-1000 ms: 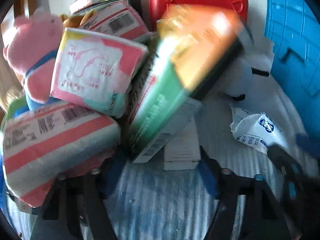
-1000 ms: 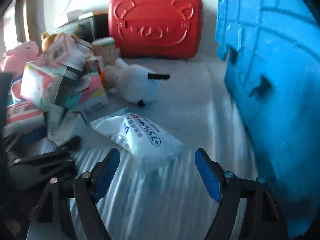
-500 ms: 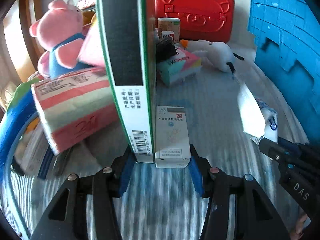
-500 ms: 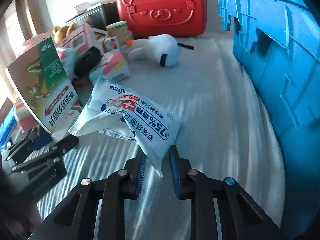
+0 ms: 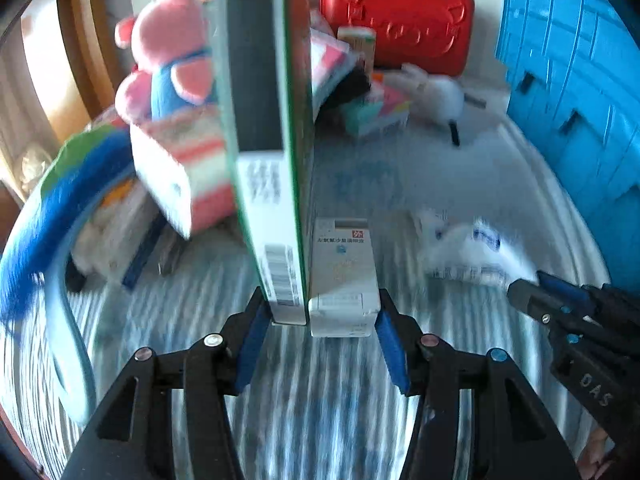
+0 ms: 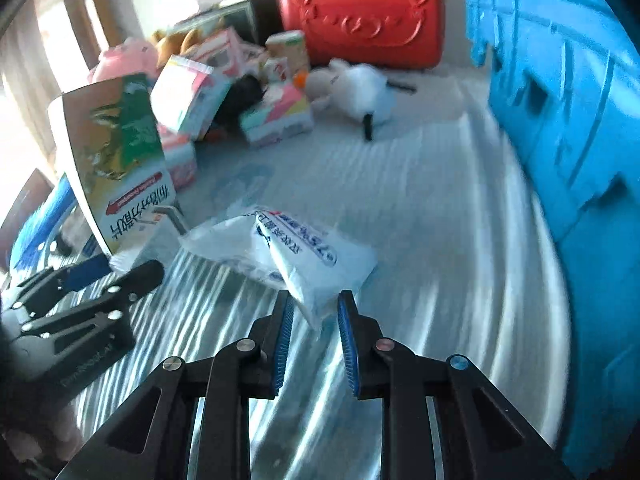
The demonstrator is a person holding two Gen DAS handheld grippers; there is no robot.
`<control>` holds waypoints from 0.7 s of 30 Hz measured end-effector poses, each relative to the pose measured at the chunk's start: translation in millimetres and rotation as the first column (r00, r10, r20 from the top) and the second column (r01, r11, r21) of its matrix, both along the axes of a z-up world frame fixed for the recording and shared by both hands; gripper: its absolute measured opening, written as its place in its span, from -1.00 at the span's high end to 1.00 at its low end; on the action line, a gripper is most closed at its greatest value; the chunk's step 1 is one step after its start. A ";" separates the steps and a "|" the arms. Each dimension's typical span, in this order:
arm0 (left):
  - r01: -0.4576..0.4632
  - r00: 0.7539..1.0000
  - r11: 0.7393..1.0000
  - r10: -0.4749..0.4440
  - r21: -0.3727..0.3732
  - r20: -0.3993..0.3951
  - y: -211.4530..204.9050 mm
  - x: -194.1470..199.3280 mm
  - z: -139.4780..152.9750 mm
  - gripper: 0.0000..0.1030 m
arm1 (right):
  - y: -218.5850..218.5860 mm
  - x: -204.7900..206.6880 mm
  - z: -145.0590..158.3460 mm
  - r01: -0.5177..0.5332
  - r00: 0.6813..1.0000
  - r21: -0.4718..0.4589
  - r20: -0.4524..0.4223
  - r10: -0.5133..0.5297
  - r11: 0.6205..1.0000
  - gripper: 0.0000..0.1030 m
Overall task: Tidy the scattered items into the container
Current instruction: 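Grasp the white medicine box with the left gripper while the right grasps the white wipes packet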
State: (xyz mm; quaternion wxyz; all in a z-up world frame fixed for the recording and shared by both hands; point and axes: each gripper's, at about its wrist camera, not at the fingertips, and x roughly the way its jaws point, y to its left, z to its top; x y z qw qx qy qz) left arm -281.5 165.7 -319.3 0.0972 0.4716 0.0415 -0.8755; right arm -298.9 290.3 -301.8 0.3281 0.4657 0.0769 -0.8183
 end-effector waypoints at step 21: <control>-0.007 0.995 0.999 0.004 -0.036 -0.103 33.7 36.9 26.0 -0.28 | 11.8 13.4 11.5 -0.024 0.998 -0.026 -0.065 0.022 0.999 0.00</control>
